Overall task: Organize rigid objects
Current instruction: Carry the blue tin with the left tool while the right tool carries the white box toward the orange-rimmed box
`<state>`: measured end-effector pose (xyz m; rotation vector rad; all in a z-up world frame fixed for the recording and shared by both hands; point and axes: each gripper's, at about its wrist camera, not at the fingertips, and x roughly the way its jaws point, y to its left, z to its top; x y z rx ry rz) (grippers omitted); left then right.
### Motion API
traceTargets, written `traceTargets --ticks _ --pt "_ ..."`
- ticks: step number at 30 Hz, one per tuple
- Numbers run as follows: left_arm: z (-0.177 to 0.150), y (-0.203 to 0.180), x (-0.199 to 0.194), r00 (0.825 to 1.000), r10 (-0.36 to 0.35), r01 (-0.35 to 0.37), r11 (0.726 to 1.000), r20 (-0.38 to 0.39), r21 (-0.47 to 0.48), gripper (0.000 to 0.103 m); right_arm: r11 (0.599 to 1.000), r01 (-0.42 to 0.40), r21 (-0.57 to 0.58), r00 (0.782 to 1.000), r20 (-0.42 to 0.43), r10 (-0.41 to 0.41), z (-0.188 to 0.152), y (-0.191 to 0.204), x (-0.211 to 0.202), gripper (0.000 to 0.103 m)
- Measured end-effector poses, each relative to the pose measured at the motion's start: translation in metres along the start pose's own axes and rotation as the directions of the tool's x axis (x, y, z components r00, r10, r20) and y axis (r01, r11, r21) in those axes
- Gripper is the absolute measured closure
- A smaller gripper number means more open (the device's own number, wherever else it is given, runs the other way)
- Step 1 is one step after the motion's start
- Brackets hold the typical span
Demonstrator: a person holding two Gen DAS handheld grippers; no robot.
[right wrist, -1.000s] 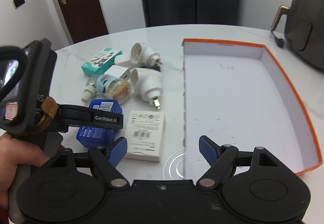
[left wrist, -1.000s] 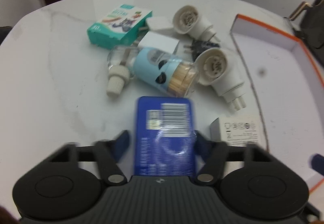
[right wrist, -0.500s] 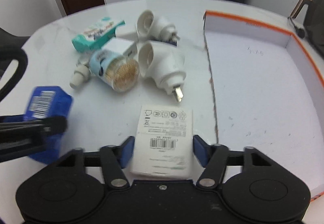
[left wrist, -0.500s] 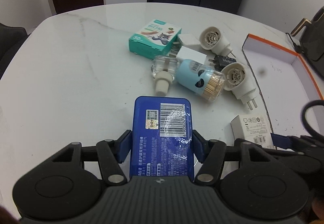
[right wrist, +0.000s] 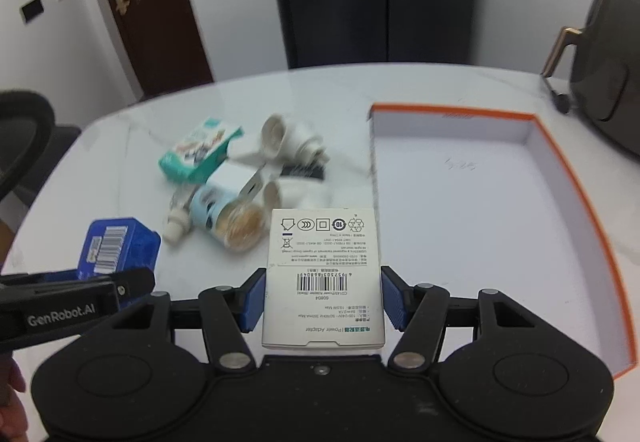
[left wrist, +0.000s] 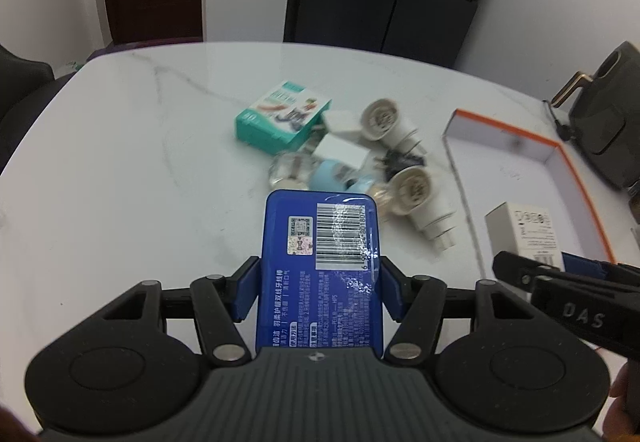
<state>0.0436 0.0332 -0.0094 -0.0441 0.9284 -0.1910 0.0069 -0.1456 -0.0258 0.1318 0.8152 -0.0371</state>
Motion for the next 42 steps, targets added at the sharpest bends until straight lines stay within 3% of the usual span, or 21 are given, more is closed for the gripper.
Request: traceTargets --ticks 14,27,42 --pt "0.008 -0.079 -0.023 0.998 -0.066 0.065 0.997 0.025 0.049 0.041 0.997 0.06 0.046 0.995 0.076 -0.063 0.007 -0.08 -0.062 0.032" --pt "0.021 -0.148 -0.03 0.991 -0.111 0.101 0.987 0.075 0.127 0.041 0.993 0.056 0.107 0.991 0.117 -0.068 0.018 -0.136 -0.089 0.032" --pt "0.025 -0.178 -0.026 0.991 -0.1 0.088 0.987 0.089 0.132 0.041 0.993 0.029 0.113 0.99 0.136 -0.044 0.034 -0.172 -0.09 0.032"
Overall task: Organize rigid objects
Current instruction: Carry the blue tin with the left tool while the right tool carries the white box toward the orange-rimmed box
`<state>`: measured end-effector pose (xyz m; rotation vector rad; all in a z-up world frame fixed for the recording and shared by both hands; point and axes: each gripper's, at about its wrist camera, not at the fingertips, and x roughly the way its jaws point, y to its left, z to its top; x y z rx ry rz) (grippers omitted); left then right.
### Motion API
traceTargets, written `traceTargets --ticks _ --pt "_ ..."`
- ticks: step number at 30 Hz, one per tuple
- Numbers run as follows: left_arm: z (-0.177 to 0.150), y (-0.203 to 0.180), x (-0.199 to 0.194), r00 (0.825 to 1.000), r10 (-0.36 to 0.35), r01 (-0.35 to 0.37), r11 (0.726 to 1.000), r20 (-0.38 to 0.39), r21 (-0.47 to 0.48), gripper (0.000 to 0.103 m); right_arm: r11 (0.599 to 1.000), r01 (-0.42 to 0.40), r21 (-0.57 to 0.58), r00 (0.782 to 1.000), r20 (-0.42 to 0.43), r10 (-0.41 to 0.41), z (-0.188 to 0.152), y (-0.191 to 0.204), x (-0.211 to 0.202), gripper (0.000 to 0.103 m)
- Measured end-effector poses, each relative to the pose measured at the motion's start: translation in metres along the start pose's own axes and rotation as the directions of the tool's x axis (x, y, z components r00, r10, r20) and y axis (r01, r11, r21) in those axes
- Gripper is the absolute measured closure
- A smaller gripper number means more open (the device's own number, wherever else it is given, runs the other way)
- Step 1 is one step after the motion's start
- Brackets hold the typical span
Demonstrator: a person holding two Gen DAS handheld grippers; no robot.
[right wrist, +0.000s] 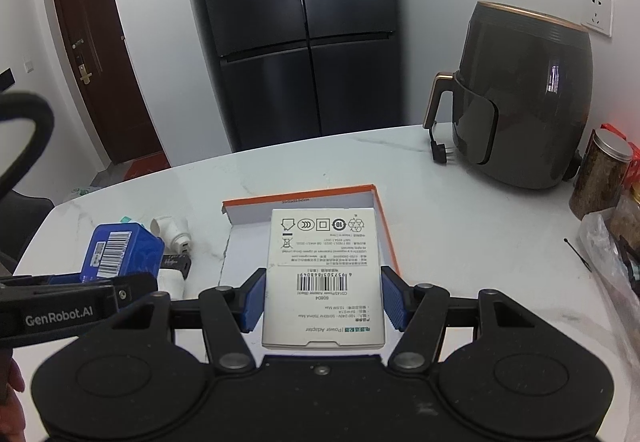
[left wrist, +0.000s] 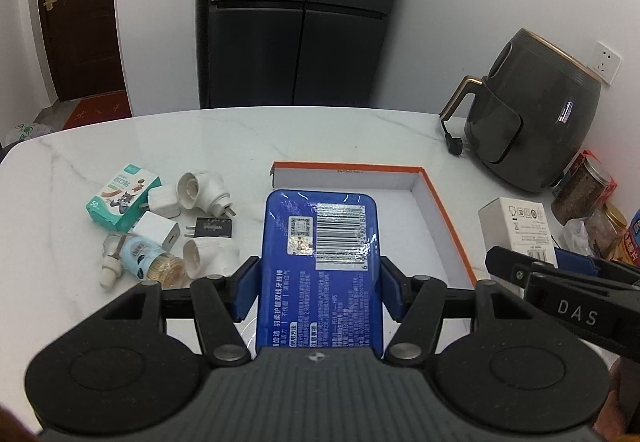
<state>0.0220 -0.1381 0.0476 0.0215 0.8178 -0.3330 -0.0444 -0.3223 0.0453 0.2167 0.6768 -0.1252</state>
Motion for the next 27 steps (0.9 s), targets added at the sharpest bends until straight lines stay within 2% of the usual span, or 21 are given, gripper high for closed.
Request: traceTargets --ticks 11,27 --pt "0.022 -0.016 0.017 1.0 0.001 -0.001 1.0 0.017 0.012 0.041 0.999 0.008 -0.033 1.0 0.002 -0.008 0.028 -0.013 0.015 0.032" --pt "0.084 -0.033 0.04 0.995 0.009 -0.012 0.999 0.1 0.029 0.041 0.998 0.032 -0.055 0.997 0.075 -0.028 0.115 -0.022 0.044 0.032"
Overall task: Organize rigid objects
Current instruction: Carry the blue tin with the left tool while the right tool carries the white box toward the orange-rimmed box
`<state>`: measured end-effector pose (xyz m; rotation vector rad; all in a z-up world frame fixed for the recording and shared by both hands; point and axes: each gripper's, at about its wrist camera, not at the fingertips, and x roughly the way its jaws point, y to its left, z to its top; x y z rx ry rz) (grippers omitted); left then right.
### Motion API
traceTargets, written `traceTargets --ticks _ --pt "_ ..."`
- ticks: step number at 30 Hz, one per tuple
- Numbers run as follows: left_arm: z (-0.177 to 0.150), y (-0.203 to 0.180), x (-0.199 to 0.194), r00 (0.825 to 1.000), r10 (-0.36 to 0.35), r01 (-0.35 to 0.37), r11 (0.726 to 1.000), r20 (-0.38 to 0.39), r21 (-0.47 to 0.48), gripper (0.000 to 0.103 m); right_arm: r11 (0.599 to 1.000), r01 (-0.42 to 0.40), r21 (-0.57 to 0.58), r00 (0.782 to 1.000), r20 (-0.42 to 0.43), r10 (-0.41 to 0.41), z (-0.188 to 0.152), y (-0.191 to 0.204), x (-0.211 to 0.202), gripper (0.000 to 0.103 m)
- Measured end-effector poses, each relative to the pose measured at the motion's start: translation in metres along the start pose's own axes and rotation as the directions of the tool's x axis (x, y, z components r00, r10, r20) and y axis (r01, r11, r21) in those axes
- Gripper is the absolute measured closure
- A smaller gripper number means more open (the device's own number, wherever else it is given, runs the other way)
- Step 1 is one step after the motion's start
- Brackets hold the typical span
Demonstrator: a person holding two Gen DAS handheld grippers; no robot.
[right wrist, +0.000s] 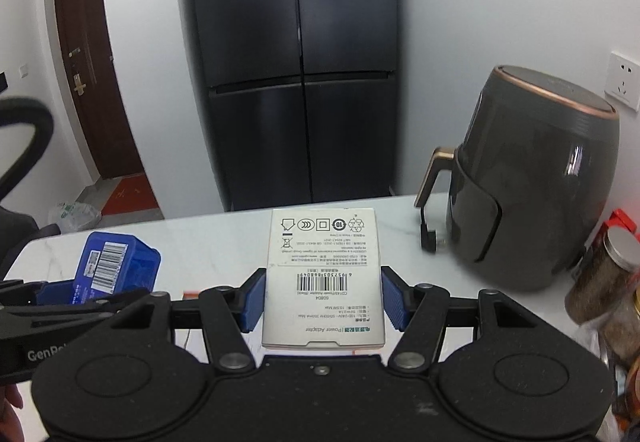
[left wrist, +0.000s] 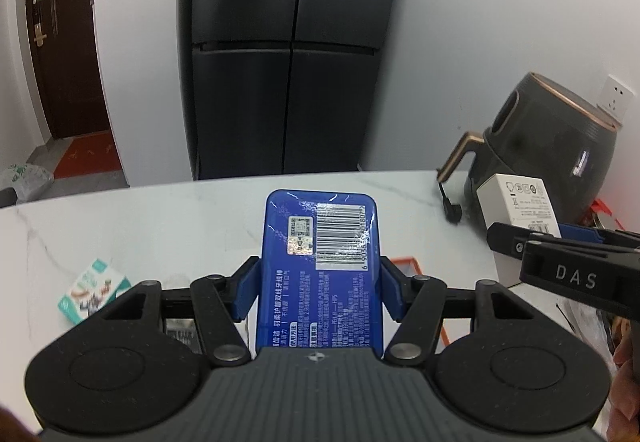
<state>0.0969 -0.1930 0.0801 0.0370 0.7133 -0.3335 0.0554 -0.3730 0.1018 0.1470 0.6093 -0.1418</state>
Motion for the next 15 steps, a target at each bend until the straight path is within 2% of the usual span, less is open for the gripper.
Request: traceTargets --ticks 4,15 --pt "0.007 0.003 0.009 1.0 0.015 -0.015 1.0 -0.001 -0.01 0.041 1.0 0.001 -0.004 1.0 -0.002 -0.001 0.008 0.0 0.009 0.032" --pt "0.0 0.01 0.038 0.997 0.041 -0.043 0.999 -0.068 -0.028 0.041 1.0 -0.017 -0.011 0.995 -0.102 0.015 -0.001 0.003 0.057 0.032"
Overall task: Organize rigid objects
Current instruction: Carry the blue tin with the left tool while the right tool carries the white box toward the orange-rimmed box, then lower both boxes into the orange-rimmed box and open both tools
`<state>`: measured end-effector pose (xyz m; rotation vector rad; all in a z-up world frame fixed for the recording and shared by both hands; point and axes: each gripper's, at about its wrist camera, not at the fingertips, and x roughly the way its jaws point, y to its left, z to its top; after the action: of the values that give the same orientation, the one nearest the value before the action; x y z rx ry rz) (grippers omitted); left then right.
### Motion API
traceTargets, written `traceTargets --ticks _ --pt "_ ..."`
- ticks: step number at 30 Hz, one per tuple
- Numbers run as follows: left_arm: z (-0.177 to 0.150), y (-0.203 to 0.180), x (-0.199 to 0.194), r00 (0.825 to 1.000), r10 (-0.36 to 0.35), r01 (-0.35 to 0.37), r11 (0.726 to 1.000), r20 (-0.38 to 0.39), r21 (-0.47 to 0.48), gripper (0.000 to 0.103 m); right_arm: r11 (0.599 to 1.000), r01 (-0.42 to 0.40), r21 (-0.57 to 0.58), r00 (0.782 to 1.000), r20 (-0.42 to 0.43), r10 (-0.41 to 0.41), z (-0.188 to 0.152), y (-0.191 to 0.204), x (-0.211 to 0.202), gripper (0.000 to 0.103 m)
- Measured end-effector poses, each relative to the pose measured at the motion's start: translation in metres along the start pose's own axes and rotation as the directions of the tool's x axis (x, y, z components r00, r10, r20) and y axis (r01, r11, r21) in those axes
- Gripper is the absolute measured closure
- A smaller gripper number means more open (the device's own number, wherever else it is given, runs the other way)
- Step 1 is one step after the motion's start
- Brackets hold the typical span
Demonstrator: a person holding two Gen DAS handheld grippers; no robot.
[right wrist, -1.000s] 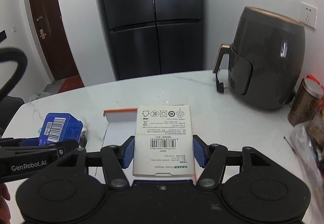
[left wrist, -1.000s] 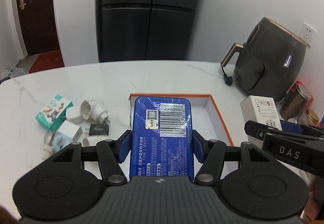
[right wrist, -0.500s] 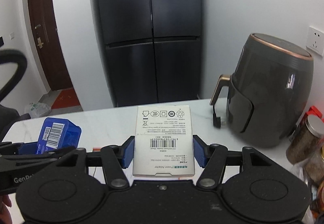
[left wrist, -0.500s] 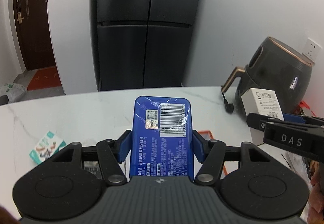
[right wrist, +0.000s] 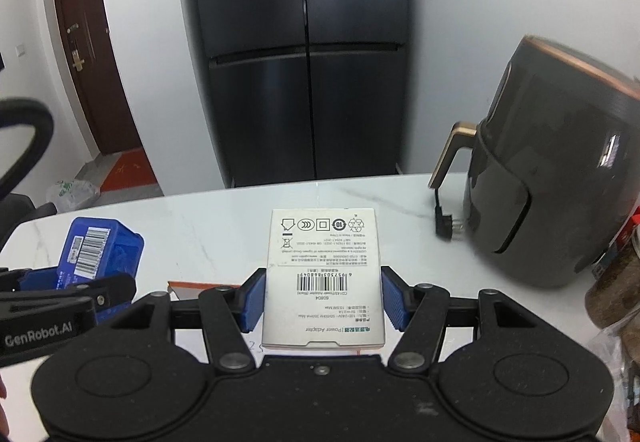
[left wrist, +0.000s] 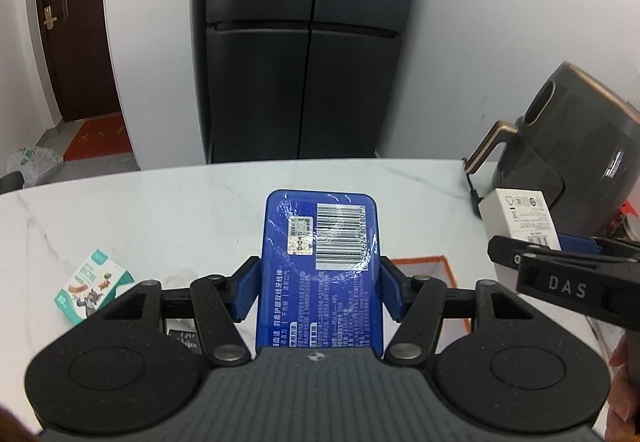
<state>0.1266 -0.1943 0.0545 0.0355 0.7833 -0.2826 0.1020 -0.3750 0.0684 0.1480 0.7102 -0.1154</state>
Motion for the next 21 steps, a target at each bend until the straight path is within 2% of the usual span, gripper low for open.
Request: traceTargets --ticks 21 --pt "-0.022 0.008 0.069 0.99 0.004 -0.01 0.999 -0.143 -0.041 0.041 1.0 -0.027 -0.006 0.988 -0.151 0.025 -0.024 0.004 0.085 0.032"
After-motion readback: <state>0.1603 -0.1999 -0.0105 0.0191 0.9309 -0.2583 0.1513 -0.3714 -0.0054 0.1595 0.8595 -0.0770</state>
